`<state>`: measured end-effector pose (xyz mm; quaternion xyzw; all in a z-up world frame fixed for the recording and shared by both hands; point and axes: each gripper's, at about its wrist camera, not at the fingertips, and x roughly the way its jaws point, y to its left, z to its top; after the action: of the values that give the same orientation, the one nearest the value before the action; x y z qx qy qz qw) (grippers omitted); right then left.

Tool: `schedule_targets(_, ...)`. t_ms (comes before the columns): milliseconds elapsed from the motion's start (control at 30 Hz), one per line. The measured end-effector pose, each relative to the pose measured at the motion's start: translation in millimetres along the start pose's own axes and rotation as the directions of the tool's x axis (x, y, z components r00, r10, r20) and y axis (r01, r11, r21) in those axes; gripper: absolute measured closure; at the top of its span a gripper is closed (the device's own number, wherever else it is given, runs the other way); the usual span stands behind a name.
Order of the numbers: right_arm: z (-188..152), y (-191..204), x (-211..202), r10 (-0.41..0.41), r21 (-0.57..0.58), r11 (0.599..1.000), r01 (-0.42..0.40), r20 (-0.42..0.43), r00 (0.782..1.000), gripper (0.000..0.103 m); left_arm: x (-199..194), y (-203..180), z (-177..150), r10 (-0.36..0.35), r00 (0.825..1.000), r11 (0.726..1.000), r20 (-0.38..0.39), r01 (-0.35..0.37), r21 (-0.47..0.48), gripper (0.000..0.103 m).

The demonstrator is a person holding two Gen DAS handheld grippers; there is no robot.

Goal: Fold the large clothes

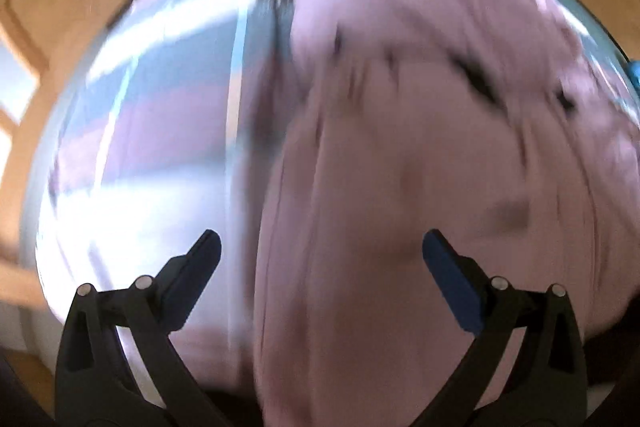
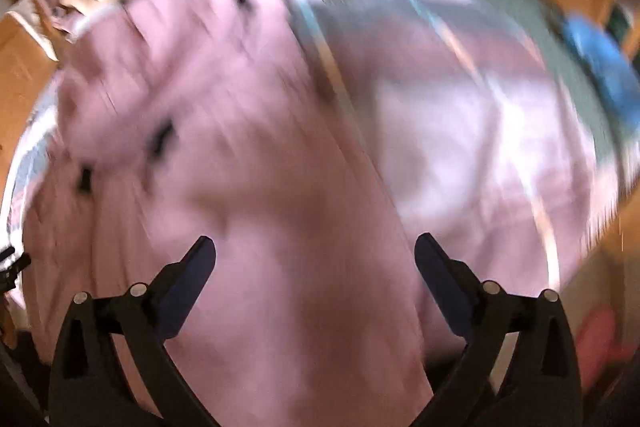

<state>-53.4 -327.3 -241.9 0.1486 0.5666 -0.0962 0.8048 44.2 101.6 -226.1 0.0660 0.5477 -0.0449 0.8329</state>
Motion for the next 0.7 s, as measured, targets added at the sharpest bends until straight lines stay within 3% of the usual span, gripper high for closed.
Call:
schedule_targets(67, -21, -15, 7, 0.065, 0.044, 0.997, -0.061, -0.102, 0.993, 0.003, 1, 11, -29, -0.031, 0.997, 0.999, -0.075, 0.030, -0.018, 0.002)
schedule_targets(100, -31, -20, 11, 0.112, 0.061, 0.993, -0.104, -0.133, 0.985, 0.003, 1, 16, -44, -0.081, 0.991, 0.996, -0.110, 0.076, -0.051, 0.002)
schedule_targets(233, -54, -22, 25, 0.163, 0.059, 0.986, -0.154, -0.218, 0.962, 0.001, 13, 24, -76, -0.284, 0.935, 0.952, -0.213, 0.248, -0.178, 0.002)
schedule_targets(267, -55, -22, 26, 0.167, 0.062, 0.986, -0.158, -0.216, 0.962, 0.001, 17, 21, -83, -0.296, 0.928, 0.949, -0.228, 0.259, -0.179, 0.002)
schedule_targets(333, -58, -19, 24, 0.181, 0.051, 0.983, -0.174, -0.217, 0.959, 0.001, 23, 17, -88, -0.283, 0.930, 0.954, -0.234, 0.248, -0.168, 0.002)
schedule_targets(367, -60, -15, 23, 0.193, 0.028, 0.981, -0.192, -0.226, 0.955, 0.008, 25, 16, -90, -0.286, 0.931, 0.953, -0.229, 0.251, -0.168, 0.002)
schedule_targets(400, -62, -13, 23, 0.214, 0.017, 0.976, -0.216, -0.227, 0.950, 0.029, 27, 15, -89, -0.303, 0.927, 0.947, -0.222, 0.267, -0.178, 0.004)
schedule_targets(433, -63, -11, 21, 0.232, 0.017, 0.972, -0.234, -0.224, 0.947, 0.039, 27, 15, -89, -0.317, 0.923, 0.942, -0.218, 0.280, -0.185, 0.020)
schedule_targets(500, -62, -6, 14, 0.292, 0.022, 0.956, -0.294, -0.215, 0.932, 0.075, 26, 21, -89, -0.420, 0.886, 0.899, -0.195, 0.378, -0.222, 0.048)
schedule_targets(533, -61, -4, 6, 0.350, 0.028, 0.936, -0.351, -0.198, 0.916, 0.079, 23, 23, -88, -0.458, 0.870, 0.880, -0.180, 0.416, -0.229, 0.063)
schedule_targets(600, -62, -10, -17, 0.474, 0.028, 0.879, -0.476, -0.143, 0.869, 0.085, 16, 27, -87, -0.515, 0.843, 0.847, -0.156, 0.472, -0.244, 0.079)
schedule_targets(633, -58, -8, -31, 0.566, 0.022, 0.824, -0.567, -0.093, 0.819, 0.085, 9, 28, -84, -0.548, 0.825, 0.827, -0.137, 0.510, -0.239, 0.084)
schedule_targets(667, -51, -6, -42, 0.616, 0.011, 0.787, -0.616, -0.059, 0.786, 0.086, 4, 28, -78, -0.562, 0.818, 0.819, -0.126, 0.529, -0.223, 0.085)
schedule_targets(700, -44, -1, -52, 0.642, -0.007, 0.766, -0.642, -0.032, 0.766, 0.087, -3, 27, -74, -0.578, 0.809, 0.810, -0.109, 0.551, -0.201, 0.086)
